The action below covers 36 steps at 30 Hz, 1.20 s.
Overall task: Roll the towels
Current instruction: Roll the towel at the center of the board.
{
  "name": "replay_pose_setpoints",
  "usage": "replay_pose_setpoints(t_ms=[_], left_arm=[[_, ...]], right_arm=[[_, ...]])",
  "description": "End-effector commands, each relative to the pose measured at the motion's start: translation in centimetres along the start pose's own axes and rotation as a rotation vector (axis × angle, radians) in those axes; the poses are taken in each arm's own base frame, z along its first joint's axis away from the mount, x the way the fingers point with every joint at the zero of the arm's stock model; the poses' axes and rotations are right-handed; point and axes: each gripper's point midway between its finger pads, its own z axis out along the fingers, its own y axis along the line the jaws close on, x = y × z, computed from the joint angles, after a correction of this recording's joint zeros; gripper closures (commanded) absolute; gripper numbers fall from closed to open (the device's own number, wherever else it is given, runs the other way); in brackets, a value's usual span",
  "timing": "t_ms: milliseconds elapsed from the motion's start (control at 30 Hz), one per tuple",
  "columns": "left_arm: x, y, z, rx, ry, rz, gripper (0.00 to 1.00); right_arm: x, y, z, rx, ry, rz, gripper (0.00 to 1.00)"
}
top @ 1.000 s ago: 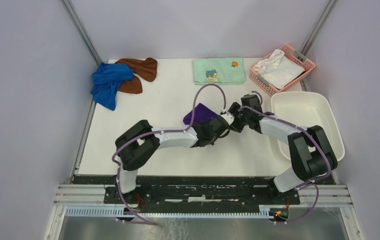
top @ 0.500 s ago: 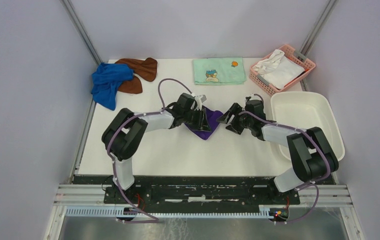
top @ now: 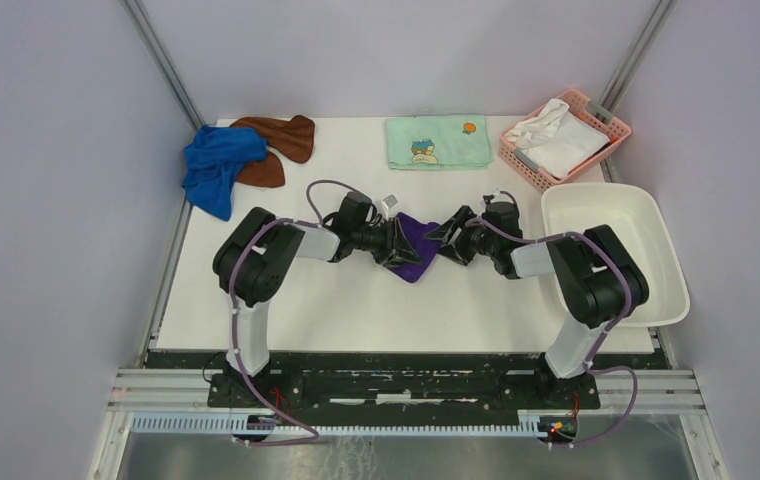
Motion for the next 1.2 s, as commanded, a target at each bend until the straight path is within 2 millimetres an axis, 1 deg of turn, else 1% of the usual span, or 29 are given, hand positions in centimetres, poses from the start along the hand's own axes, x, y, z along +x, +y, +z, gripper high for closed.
replay_pose_setpoints(t_ms=[0,133,200,300,367,433,500,600,667,700,767,933,967,1067,1167], left_arm=[[1.5,1.2,0.6,0.015,0.056,-0.121,0.82],[1.8,1.6,0.7,0.004,0.060,-0.135,0.79],[1.9,1.6,0.5,-0.005,0.058,-0.134,0.74],[1.7,1.8,0.0,-0.047,0.039,-0.114,0.62],[1.6,1.9,-0.6,-0.093,0.017,-0.093,0.53],[1.4,1.8,-1.4,-0.138,-0.014,-0.067,0.47],[1.2,1.3,-2.4,-0.179,-0.055,-0.024,0.42],[0.8,0.9,-3.8,-0.317,-0.120,0.078,0.36],[0.6,0.1,-4.6,-0.409,-0.161,0.172,0.31],[0.8,-0.8,-4.9,-0.456,-0.188,0.234,0.29],[0.5,-2.1,-5.6,-0.553,-0.256,0.343,0.26],[0.0,-5.5,-6.5,-0.757,-0.438,0.608,0.22],[0.1,-6.3,-6.5,-0.788,-0.469,0.661,0.22],[0.5,-8.2,-5.5,-0.835,-0.516,0.798,0.22],[0.9,-9.0,-3.9,-0.879,-0.518,0.908,0.23]], right_arm=[[0.1,-0.9,1.2,0.009,0.007,0.013,0.32],[0.8,-2.8,1.8,0.090,0.033,0.007,0.43],[1.1,-3.8,1.9,0.145,0.046,0.001,0.48],[1.4,-5.0,1.5,0.238,0.062,-0.009,0.54],[1.8,-5.8,0.7,0.325,0.081,-0.023,0.57],[1.7,-5.8,0.0,0.391,0.080,-0.052,0.59],[1.4,-5.6,-0.9,0.452,0.072,-0.088,0.60],[1.1,-5.1,-1.8,0.524,0.060,-0.126,0.60],[0.9,-4.5,-2.2,0.549,0.053,-0.143,0.61],[0.8,-4.4,-2.3,0.562,0.051,-0.147,0.61],[0.8,-4.1,-2.6,0.583,0.051,-0.157,0.61],[0.9,-4.0,-2.8,0.619,0.052,-0.161,0.61],[0.9,-4.1,-2.9,0.623,0.054,-0.160,0.61],[1.1,-4.2,-2.8,0.628,0.056,-0.153,0.61],[1.4,-4.4,-2.6,0.627,0.068,-0.139,0.60]])
